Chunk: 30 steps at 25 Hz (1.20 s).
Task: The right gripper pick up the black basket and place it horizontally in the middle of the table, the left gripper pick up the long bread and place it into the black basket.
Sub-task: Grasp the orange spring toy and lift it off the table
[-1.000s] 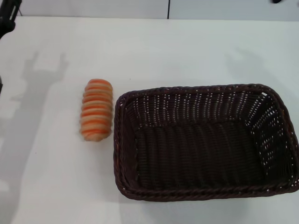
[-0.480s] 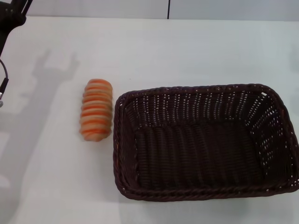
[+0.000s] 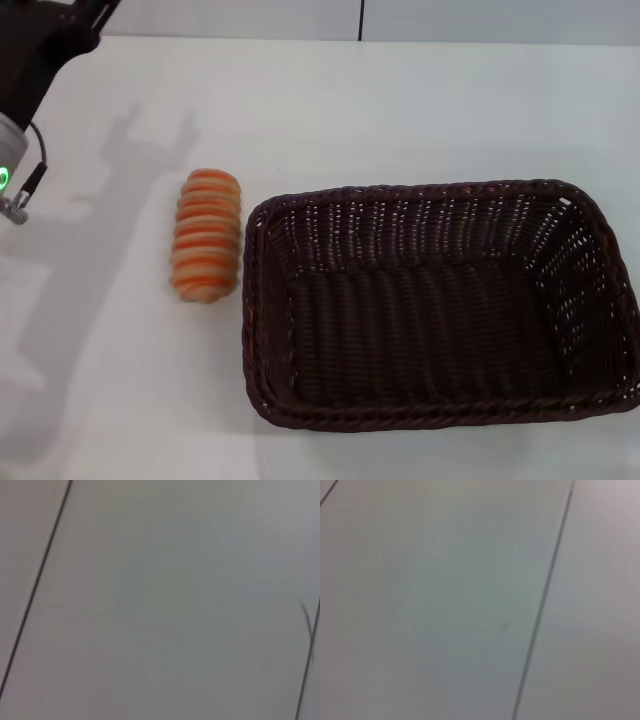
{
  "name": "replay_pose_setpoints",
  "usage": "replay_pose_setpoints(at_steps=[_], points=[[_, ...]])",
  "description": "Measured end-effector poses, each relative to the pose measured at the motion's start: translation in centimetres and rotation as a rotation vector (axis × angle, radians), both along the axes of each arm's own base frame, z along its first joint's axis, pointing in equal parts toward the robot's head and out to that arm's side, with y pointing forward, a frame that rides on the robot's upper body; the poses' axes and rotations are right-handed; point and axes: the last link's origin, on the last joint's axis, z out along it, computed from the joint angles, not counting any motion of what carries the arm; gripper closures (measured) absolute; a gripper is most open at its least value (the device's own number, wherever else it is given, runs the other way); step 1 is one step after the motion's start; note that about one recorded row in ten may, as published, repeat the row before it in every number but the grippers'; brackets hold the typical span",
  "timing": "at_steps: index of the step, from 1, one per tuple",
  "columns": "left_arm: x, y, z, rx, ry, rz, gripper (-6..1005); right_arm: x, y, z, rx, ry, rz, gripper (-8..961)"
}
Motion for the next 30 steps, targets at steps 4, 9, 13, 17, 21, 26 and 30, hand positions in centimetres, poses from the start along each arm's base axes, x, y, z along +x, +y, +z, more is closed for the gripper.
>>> replay_pose_setpoints(at_steps=[4,9,13,17,21,26,30], points=[[2.5,0.4,0.1,-0.125,0.044,0.099,202,2.2,-0.3,-0.4,0.04,0.051,-0.041,628],[4.7,0.7,0.1,-0.252,0.147,0.216,201,3.3,-0.4,-0.2,0.044,0.072,-0.052,629],[6.4,1.0,0.6,-0.38,0.239,0.323,201,3.5,-0.6,0.1,0.063,0.062,-0.045,629],[7.6,1.3,0.5,-0.492,0.292,0.4,201,3.7,-0.4,0.7,0.092,0.05,-0.044,630],[8.2,1.8,0.3,-0.58,0.344,0.469,202,3.7,-0.1,0.9,0.095,0.041,-0.036,628],[8.7,2.6,-0.5,-0.665,0.388,0.536,202,3.6,-0.1,1.1,0.101,0.031,-0.02,627],[8.4,3.4,-1.6,-0.715,0.396,0.592,202,3.7,-0.3,1.2,0.095,0.012,-0.011,628]])
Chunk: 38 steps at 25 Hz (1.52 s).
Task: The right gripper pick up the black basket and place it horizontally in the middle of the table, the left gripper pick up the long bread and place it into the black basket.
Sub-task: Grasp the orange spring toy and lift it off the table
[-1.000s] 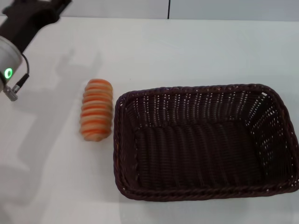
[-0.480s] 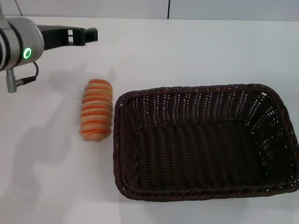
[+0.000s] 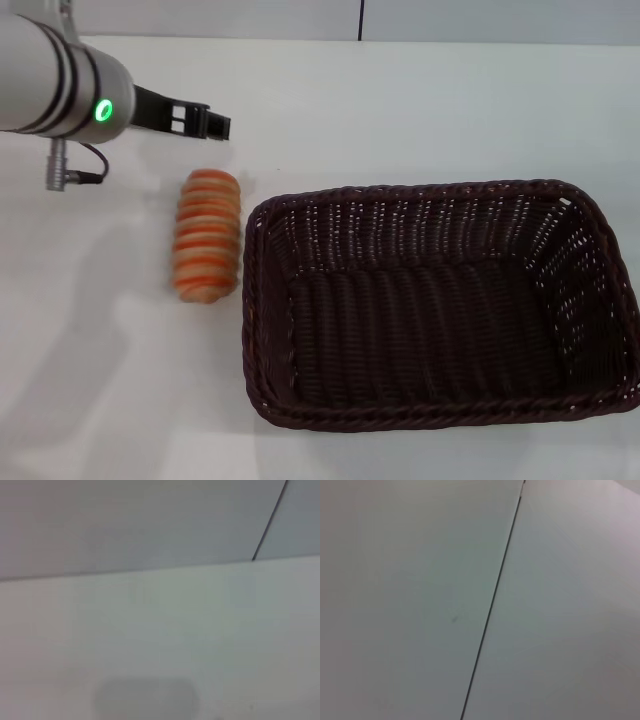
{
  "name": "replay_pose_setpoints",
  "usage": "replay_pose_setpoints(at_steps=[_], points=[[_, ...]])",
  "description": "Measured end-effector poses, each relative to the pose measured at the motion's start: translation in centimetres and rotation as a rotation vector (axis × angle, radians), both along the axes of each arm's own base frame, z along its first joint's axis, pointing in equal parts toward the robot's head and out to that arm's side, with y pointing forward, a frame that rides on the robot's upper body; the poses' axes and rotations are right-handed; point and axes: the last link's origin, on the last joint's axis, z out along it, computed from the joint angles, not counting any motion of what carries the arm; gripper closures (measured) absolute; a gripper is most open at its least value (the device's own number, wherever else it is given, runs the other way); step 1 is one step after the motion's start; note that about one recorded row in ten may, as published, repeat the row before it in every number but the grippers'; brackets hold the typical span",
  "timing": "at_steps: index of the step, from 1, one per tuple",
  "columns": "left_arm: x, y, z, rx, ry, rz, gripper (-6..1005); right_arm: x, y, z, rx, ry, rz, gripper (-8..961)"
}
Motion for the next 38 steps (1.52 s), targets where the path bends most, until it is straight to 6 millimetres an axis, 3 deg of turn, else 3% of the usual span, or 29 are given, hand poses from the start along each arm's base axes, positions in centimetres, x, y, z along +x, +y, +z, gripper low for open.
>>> replay_pose_setpoints(at_steps=[14,20,23,38], points=[[0.4,1.9,-2.9,-0.111,0.069,0.093,202,1.0,-0.3,1.0,-0.02,0.006,0.018,627],[0.5,2.1,-3.2,-0.12,0.078,0.096,201,1.3,-0.3,1.3,-0.036,0.019,0.029,628],[0.4,2.8,-4.7,-0.147,0.112,0.116,201,1.3,-0.4,1.3,-0.042,0.014,0.041,628],[-1.2,3.2,-5.8,-0.136,0.102,0.148,202,1.6,-0.7,1.8,-0.058,0.009,0.065,628]])
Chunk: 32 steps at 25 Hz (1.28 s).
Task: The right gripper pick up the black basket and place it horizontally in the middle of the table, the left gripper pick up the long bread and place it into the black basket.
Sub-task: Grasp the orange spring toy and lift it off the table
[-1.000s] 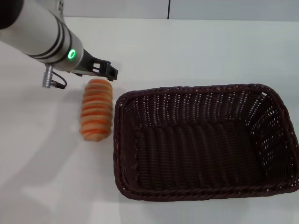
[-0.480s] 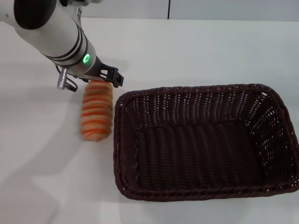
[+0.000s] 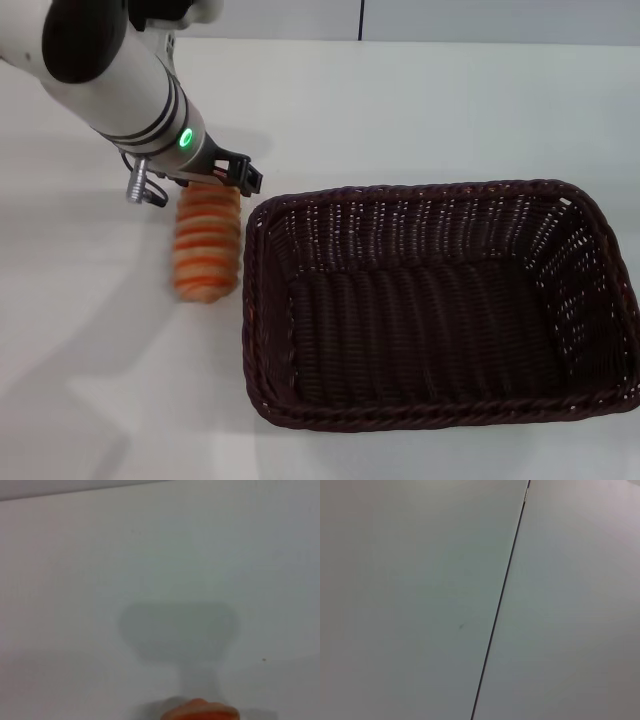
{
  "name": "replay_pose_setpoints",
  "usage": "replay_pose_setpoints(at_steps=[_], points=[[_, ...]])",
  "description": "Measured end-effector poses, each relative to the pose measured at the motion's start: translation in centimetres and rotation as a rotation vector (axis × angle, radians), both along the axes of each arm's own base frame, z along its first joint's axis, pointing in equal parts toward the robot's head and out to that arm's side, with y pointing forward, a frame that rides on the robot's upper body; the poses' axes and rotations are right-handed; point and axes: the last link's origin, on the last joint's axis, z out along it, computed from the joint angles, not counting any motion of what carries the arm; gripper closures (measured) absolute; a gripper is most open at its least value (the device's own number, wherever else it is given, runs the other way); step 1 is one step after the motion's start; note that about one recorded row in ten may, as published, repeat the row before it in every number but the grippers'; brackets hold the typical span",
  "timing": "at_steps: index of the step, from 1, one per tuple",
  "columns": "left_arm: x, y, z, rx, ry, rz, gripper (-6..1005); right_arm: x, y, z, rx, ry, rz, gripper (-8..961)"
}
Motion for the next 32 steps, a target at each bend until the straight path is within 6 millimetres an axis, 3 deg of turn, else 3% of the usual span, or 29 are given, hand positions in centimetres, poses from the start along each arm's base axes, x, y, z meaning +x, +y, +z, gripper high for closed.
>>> replay_pose_setpoints(at_steps=[15,24,32], points=[[-2.0,0.4,-1.1,0.004,0.007,0.015,201,0.0,-0.4,-0.2,-0.001,-0.002,0.006,628],[-2.1,0.2,-1.4,-0.013,0.015,0.013,201,-0.3,-0.8,-0.2,0.011,-0.006,0.026,627],[-2.3,0.1,-1.4,-0.013,0.021,0.008,391,-0.4,-0.9,-0.1,0.017,-0.008,0.032,627]])
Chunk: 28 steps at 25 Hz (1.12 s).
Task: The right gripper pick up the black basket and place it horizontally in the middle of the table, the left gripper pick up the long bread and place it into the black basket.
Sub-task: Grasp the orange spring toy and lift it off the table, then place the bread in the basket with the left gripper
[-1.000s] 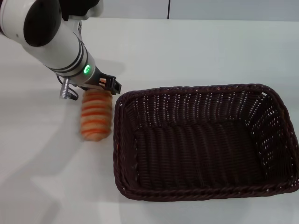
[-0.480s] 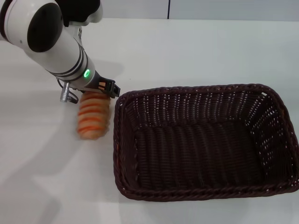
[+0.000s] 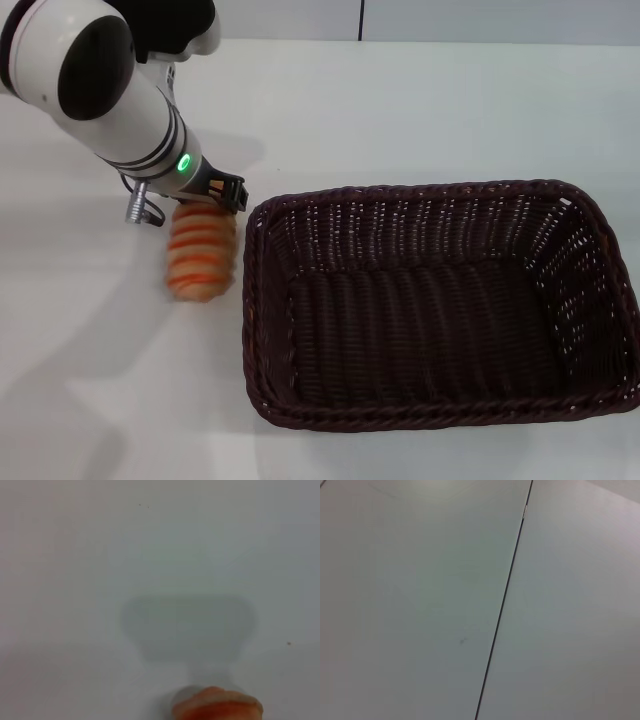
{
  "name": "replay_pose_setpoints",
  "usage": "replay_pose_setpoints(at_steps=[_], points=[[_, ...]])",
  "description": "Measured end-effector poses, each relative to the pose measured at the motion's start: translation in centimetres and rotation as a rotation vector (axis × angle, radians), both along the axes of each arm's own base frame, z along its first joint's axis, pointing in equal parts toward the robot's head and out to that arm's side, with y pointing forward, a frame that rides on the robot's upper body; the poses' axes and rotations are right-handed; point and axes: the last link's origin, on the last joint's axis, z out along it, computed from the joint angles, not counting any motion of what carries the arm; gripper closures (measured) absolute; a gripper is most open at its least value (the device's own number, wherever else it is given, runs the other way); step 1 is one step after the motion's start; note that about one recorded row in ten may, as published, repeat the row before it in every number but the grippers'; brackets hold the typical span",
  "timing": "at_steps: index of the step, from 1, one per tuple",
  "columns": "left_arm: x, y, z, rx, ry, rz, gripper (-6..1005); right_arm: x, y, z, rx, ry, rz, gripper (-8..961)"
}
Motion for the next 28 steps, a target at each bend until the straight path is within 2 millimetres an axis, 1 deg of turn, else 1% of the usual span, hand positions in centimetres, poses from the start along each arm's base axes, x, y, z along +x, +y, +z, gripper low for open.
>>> replay_pose_setpoints(at_steps=[5,8,11,13,15,16,17,20,22,24,25,28], points=[[0.6,0.3,0.6,0.005,0.001,-0.045,444,0.0,-0.1,0.0,0.001,-0.005,-0.004,627],[1.7,0.9,2.0,0.006,-0.002,-0.114,457,0.1,-0.1,0.1,0.006,-0.008,-0.007,627],[3.5,1.1,4.0,-0.004,-0.004,-0.217,471,0.1,-0.1,0.1,0.013,-0.004,-0.01,627],[5.5,0.8,5.4,-0.02,0.007,-0.315,480,0.1,-0.1,0.2,0.02,-0.001,-0.013,628],[7.4,0.3,6.3,-0.042,0.009,-0.401,489,0.1,-0.1,0.2,0.027,0.002,-0.015,628],[8.4,-0.1,6.8,-0.055,0.006,-0.449,493,0.1,-0.1,0.3,0.03,0.002,-0.015,628],[10.0,-0.9,7.3,-0.087,-0.006,-0.525,501,0.1,0.0,0.3,0.033,0.002,-0.016,628],[12.3,-2.6,7.8,-0.15,-0.032,-0.631,527,0.1,0.1,0.4,0.044,-0.008,-0.025,628],[13.9,-4.2,7.8,-0.224,-0.05,-0.701,544,0.0,0.2,0.4,0.054,-0.02,-0.037,628],[15.1,-6.3,7.2,-0.335,-0.077,-0.761,591,0.0,0.3,0.3,0.064,-0.028,-0.048,628],[15.5,-7.3,6.7,-0.388,-0.093,-0.784,599,-0.1,0.4,0.3,0.068,-0.03,-0.05,628],[15.9,-9.8,4.8,-0.528,-0.153,-0.824,622,-0.3,0.6,0.3,0.073,-0.029,-0.046,628]])
